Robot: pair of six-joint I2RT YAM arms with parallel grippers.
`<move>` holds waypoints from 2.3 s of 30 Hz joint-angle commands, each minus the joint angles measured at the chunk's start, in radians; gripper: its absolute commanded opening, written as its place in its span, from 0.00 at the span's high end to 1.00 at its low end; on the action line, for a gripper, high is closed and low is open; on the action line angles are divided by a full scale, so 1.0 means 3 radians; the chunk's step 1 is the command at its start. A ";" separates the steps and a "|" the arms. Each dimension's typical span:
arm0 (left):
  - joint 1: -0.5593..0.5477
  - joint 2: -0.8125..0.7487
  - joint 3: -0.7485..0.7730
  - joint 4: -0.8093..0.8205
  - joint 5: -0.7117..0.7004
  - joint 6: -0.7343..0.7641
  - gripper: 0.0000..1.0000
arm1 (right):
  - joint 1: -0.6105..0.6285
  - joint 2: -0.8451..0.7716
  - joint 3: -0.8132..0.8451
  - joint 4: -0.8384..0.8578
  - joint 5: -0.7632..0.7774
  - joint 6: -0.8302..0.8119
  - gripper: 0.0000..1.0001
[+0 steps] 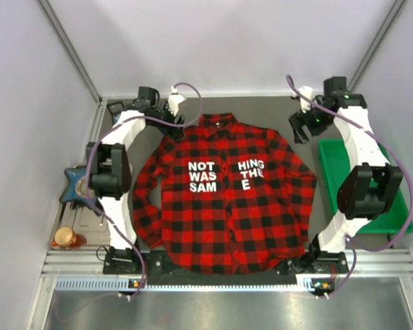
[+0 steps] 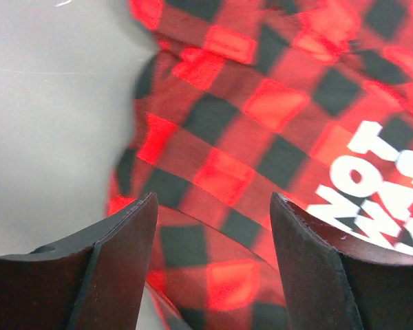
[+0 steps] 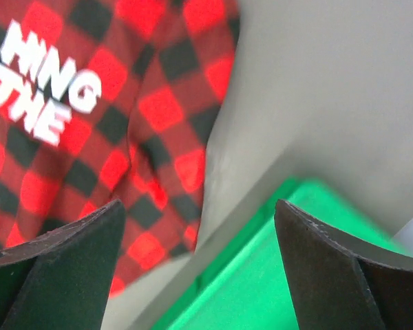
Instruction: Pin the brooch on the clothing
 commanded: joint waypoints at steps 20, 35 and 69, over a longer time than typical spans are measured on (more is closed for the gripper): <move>-0.0030 -0.1999 -0.1519 0.0261 0.0949 -0.0777 0.25 | -0.0412 0.0351 -0.1041 0.0028 0.0453 0.0384 0.39; -0.0030 -0.2091 -0.1595 0.0318 0.0934 -0.0782 0.25 | -0.0188 -0.0036 -0.0979 -0.0171 -0.0314 0.0593 1.00; -0.0030 -0.2188 -0.1825 0.0358 0.0929 -0.0823 0.25 | 0.0084 -0.1330 -0.2548 -0.1271 -0.0038 -0.1262 0.33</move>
